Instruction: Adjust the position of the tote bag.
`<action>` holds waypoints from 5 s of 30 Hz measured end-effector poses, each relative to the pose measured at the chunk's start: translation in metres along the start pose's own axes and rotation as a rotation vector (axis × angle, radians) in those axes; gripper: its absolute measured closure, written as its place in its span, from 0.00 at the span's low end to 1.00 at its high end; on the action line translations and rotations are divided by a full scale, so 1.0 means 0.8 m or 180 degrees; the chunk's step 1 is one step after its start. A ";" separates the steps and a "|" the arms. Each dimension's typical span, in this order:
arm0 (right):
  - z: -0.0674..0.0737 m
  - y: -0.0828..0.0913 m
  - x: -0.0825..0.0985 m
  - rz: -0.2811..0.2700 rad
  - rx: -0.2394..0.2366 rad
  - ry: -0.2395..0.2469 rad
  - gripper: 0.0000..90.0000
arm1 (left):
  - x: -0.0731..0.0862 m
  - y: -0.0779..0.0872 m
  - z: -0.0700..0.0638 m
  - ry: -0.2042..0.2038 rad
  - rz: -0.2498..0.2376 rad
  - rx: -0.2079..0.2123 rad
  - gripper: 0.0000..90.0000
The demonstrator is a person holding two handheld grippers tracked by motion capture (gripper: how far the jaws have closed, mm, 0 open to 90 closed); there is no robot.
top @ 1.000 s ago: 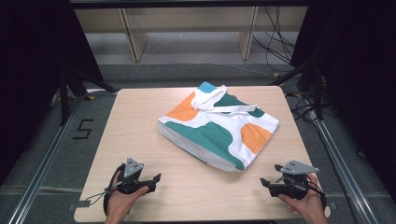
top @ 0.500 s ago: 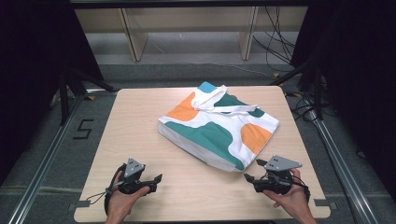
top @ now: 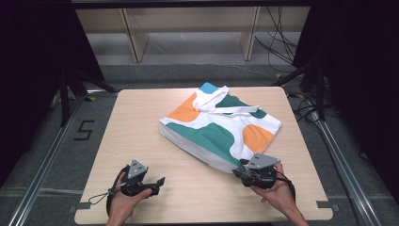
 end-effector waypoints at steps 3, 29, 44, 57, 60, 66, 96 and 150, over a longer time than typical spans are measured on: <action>-0.001 -0.007 -0.001 0.0044 -0.0017 0.0123 0.83 | 0.000 -0.001 0.000 0.0006 -0.0007 0.0030 0.23; 0.103 -0.097 -0.095 -0.0132 -0.0912 -0.0091 0.46 | 0.002 0.008 0.019 0.0302 -0.0003 -0.0016 0.22; -0.012 0.041 0.017 -0.0221 -0.0081 -0.0673 0.41 | -0.027 -0.012 -0.102 0.0390 -0.0248 0.0533 0.33; -0.017 0.039 0.037 -0.0057 -0.0167 -0.0738 0.39 | -0.042 -0.048 -0.111 0.0226 -0.0386 0.0211 0.72; -0.018 0.041 0.036 -0.0101 -0.0052 -0.0703 0.38 | -0.041 -0.045 -0.104 0.0103 -0.0410 0.0186 0.86; -0.022 0.046 0.039 -0.0121 -0.0004 -0.0721 0.38 | -0.037 -0.037 -0.061 0.0089 -0.0372 0.0036 0.92; -0.052 -0.025 0.035 -0.0007 -0.0617 -0.1503 0.88 | -0.033 -0.036 0.002 0.0139 -0.0288 -0.0098 0.93; 0.006 0.023 0.006 -0.0227 -0.0450 -0.1096 0.43 | -0.034 -0.009 -0.034 -0.0041 -0.0097 0.0212 0.28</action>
Point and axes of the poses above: each handheld gripper's, and its own axes: y roughly backward along the jaws, x roughly out of its underside, z roughly to its left, the point moved 5 cm from there along -y, roughly forward along the jaws, and after that the axes turned 6 degrees about -x, right-handed, at the moved point
